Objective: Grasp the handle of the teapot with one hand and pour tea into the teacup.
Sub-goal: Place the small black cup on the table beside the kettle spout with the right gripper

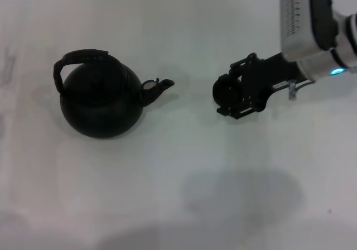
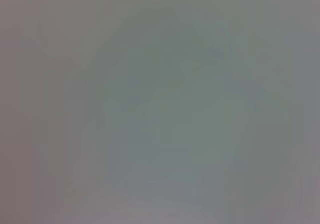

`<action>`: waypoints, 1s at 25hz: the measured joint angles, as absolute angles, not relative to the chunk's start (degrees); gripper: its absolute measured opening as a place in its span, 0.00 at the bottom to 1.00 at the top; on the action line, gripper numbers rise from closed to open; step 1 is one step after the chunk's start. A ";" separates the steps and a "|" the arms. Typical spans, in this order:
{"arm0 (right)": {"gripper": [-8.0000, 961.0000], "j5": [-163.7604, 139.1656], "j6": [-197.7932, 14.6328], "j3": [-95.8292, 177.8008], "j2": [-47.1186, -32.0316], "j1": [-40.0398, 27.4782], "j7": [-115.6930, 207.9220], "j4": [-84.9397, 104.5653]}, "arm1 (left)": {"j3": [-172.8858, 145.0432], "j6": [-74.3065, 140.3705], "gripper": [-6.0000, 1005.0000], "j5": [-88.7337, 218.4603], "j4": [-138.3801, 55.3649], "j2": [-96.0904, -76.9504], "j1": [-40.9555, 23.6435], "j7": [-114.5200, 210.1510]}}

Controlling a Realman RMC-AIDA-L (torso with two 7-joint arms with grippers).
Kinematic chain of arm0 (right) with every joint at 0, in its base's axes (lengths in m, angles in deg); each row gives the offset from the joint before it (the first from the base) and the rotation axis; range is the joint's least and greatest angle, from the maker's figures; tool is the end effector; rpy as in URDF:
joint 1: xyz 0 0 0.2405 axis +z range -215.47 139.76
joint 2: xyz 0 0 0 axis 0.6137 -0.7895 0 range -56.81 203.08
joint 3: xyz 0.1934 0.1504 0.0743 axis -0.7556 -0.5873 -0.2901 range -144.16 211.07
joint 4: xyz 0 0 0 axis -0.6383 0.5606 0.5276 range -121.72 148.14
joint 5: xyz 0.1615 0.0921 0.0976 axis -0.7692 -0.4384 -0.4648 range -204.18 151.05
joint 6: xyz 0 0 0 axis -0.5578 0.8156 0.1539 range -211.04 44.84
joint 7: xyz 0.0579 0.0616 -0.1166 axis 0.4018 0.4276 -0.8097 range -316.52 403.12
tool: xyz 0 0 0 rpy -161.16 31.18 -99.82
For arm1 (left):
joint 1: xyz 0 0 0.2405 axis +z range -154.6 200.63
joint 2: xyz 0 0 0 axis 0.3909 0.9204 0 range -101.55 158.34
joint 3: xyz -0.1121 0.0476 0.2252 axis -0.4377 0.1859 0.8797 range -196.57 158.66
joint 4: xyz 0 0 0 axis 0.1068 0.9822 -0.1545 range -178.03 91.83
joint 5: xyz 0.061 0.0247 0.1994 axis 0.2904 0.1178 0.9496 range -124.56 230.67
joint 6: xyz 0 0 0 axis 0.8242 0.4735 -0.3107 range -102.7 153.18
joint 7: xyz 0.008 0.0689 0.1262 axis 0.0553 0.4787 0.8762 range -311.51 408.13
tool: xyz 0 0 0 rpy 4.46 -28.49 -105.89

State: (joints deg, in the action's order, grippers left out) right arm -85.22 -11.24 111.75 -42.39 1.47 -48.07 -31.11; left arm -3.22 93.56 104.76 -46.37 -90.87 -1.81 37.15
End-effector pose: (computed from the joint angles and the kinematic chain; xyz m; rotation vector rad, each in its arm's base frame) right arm 0.2172 0.3696 -0.0499 -3.0077 0.1032 -0.1487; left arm -0.3806 0.3077 0.0167 -1.3304 -0.7015 -0.6075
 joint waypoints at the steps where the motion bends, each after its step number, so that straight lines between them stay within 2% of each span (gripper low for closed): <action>1: 0.76 -85.42 -11.72 111.98 -42.42 1.80 -48.30 -30.41 | -3.22 93.52 0.83 104.81 -46.36 -90.87 -1.91 37.15; 25: 0.76 -90.97 -18.59 115.32 -42.86 2.23 -50.22 -22.72 | -3.22 93.82 0.83 105.08 -46.51 -90.87 -2.30 37.15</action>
State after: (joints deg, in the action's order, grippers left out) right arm -90.97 -18.59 115.32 -42.86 2.23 -50.22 -22.72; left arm -3.22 93.82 105.08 -46.51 -90.87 -2.30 37.15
